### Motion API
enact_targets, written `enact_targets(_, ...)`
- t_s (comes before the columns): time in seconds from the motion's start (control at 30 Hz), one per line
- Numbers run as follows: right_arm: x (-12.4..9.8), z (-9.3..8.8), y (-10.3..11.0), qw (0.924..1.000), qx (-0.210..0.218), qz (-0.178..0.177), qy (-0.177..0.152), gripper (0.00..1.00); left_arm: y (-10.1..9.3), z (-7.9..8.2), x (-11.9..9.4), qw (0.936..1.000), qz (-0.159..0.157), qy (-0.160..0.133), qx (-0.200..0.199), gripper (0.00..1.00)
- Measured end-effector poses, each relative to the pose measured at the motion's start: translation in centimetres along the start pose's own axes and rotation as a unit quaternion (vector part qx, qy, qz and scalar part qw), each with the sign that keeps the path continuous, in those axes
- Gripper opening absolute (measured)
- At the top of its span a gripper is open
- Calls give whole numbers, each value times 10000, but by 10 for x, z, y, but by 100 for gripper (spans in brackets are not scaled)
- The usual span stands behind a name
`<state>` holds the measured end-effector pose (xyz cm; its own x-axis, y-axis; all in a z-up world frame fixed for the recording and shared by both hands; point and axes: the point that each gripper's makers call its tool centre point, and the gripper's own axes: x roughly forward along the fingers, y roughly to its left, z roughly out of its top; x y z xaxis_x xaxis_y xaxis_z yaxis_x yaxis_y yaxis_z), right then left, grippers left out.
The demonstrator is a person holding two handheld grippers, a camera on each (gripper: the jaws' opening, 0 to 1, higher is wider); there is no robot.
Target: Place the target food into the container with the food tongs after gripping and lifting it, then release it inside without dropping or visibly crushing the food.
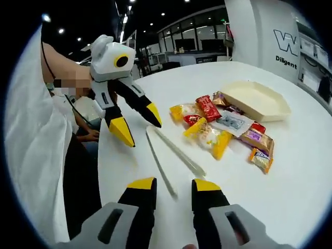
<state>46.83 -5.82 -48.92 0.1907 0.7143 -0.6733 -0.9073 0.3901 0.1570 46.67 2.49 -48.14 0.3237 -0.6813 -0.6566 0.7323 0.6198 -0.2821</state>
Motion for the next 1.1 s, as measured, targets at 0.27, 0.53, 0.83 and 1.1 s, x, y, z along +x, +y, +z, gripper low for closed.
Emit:
enact_targets(0.27, 3, -8, -2, 9999, -37, -64, 136, 5, 0, 0, 0, 10000, -6, 37, -43, 38)
enact_targets(0.53, 4, -9, -6, 9998, -66, -115, 157, 4, -3, -2, -1, 9999, -64, 81, -20, 41)
enact_targets(0.83, 5, -9, -7, 9996, -93, -145, 216, 4, -5, -3, -2, 9998, -104, 126, -104, 39)
enact_targets(1.1, 3, -6, -11, 9997, -29, -210, 132, 6, -10, -6, -3, 9993, -233, 253, -155, 37)
